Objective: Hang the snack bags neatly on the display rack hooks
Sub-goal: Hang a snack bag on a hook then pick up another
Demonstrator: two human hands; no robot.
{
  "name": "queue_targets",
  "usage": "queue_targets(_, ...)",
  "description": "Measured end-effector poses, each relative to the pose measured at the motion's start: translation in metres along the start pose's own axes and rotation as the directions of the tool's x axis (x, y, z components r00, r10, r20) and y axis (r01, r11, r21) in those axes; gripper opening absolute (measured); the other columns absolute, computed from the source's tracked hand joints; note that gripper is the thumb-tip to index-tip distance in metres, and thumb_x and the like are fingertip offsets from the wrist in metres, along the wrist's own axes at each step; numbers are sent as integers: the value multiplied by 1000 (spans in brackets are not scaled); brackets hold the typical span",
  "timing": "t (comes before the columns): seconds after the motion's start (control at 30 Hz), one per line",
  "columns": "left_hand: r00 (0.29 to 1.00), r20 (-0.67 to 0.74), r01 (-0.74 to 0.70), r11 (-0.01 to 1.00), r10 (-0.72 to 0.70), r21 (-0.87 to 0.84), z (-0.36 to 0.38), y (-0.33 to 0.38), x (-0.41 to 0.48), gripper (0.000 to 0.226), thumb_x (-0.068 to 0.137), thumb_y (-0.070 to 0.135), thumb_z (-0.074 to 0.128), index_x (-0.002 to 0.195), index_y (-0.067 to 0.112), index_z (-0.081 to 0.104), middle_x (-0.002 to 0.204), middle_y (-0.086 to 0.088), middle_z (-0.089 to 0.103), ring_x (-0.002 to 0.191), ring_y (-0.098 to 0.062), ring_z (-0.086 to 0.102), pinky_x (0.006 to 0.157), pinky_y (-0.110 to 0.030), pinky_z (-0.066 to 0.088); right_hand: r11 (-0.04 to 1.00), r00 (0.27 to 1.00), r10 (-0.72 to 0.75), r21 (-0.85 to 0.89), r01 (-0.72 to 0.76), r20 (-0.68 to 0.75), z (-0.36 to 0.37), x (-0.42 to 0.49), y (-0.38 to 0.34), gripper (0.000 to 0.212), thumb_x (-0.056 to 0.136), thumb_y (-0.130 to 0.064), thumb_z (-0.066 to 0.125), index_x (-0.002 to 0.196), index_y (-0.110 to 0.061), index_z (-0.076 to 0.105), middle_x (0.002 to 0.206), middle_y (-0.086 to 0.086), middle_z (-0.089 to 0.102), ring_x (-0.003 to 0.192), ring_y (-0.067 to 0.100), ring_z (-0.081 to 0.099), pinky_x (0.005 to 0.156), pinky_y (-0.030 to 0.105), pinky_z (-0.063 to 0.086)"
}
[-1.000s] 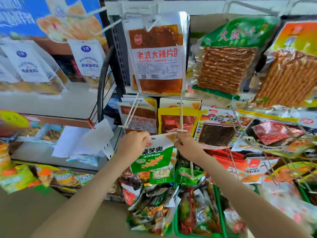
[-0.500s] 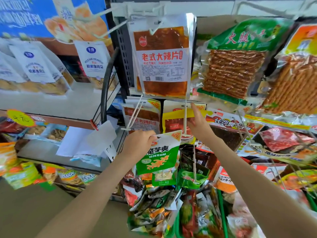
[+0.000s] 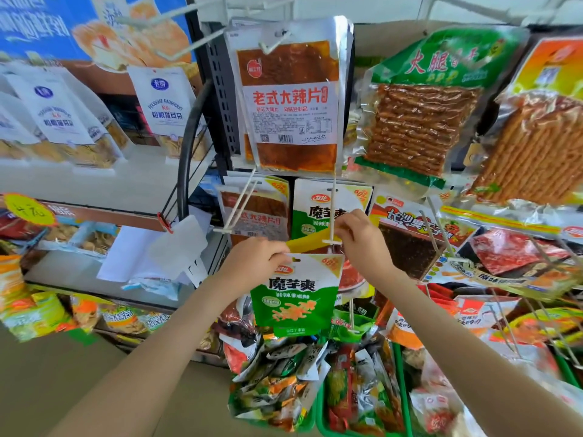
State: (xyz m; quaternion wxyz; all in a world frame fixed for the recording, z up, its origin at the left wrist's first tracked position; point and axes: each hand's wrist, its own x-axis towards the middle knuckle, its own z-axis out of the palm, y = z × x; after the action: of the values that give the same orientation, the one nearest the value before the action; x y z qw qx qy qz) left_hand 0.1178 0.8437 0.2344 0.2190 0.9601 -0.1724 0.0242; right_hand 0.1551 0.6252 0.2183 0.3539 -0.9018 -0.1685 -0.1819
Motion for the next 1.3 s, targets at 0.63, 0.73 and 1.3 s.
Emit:
queue_targets(0.63,981,192,-12,994,33,-110,-20,-10,-11,14,90,34,58,78,35,66,75,2,68,68,-21,63,68,-46,50,999,998,-41,10,42,-46,-21,-30,-12,6,84,0,60,83,-2,66,85,6,59,72,14,52,62,30,45)
queue_targets(0.73,981,195,25,997,-11,-73,-23,-12,-11,13,91,33,57,82,33,66,73,-2,68,64,-25,61,64,-45,48,999,999,37,1,-37,-27,-27,-36,0,7,86,0,57,85,-3,64,86,1,52,74,17,51,65,32,43)
queue_targets(1.3,998,-61,3,1000,-4,-21,6,44,37,20,95,27,50,94,19,68,51,3,52,40,-10,40,41,-25,25,984,988,72,-173,-47,139,-83,-72,53,10,81,11,58,83,2,62,84,-13,38,78,13,44,69,9,30)
